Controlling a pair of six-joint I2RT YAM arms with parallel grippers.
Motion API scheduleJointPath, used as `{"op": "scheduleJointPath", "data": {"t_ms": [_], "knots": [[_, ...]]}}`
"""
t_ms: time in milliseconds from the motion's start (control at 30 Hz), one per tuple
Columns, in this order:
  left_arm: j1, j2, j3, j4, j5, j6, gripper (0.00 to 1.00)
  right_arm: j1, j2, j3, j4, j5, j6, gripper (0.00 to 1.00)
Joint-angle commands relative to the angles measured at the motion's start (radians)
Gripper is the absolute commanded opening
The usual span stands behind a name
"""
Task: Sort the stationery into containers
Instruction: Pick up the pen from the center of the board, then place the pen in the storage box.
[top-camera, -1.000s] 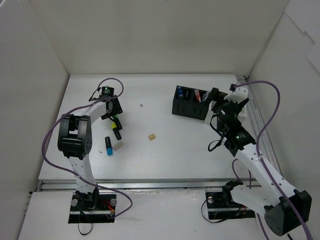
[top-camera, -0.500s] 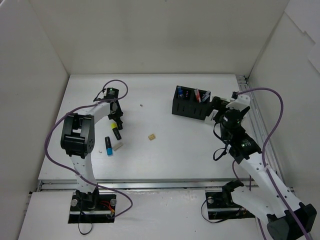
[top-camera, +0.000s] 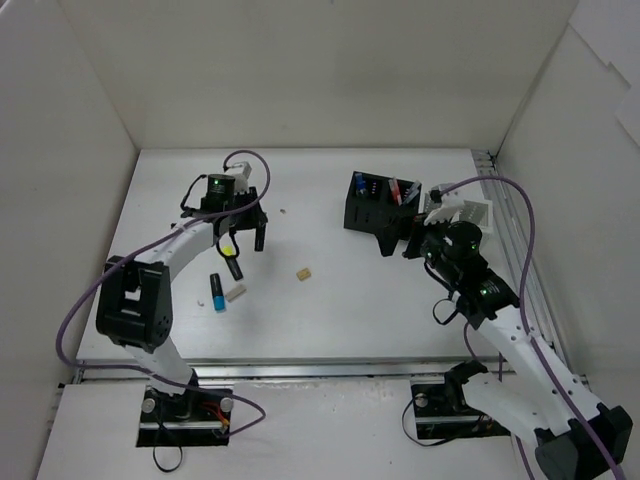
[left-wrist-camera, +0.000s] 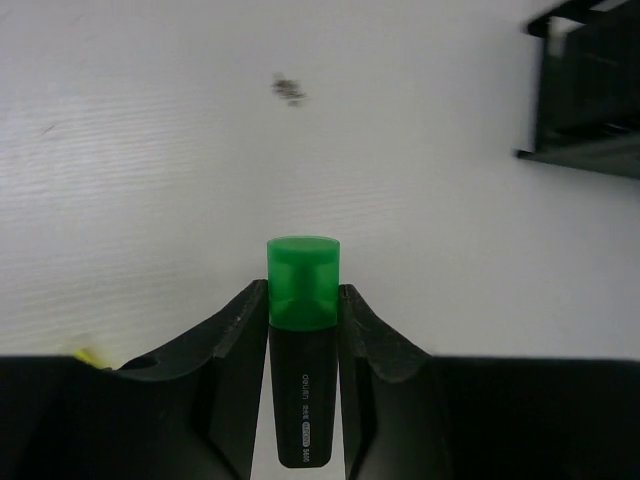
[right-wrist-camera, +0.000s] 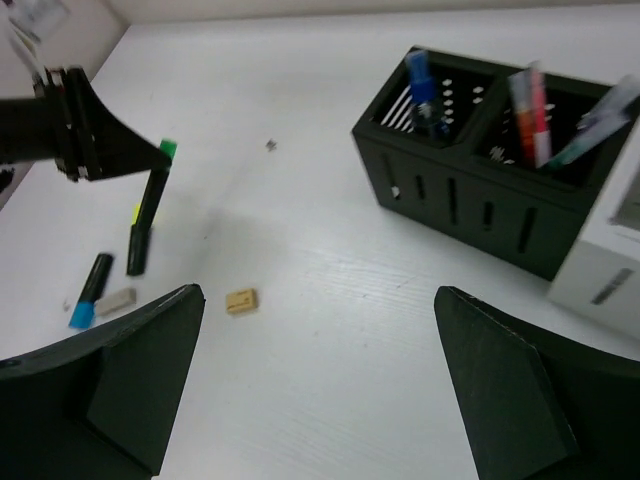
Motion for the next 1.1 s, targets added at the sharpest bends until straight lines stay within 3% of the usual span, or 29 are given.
{"op": "scheduleJointPath", "data": {"t_ms": [0,133,333,600,800,833,933,1067], "knots": [[-0.055,-0.189,-0.041,0.199,0.249,0.113,0.0,0.01,0.063,0.005,0.124,-0.182,0.05,0.98],[-0.167,-0.336,-0.161,0.277,0.339,0.231,0.0,0.013,0.148,0.023,0.23,-0.248,0.142,0.98],[-0.265,-0.393,-0.196,0.23,0.421,0.395,0.0,0.057,0.279,0.064,0.325,-0.369,0.271,0.98],[-0.357,-0.398,-0.175,0.193,0.363,0.485,0.0,0.138,0.405,0.095,0.371,-0.34,0.39,0.95],[-0.399,-0.364,-0.127,0.158,0.299,0.51,0.0,0.155,0.474,0.121,0.393,-0.332,0.437,0.78],[-0.399,-0.361,-0.124,0.156,0.299,0.513,0.0,0.161,0.477,0.123,0.393,-0.323,0.44,0.68],[-0.399,-0.359,-0.123,0.17,0.293,0.51,0.0,0.163,0.477,0.121,0.393,-0.314,0.452,0.53],[-0.408,-0.355,-0.117,0.172,0.262,0.51,0.0,0.161,0.477,0.115,0.391,-0.318,0.466,0.4]]}}
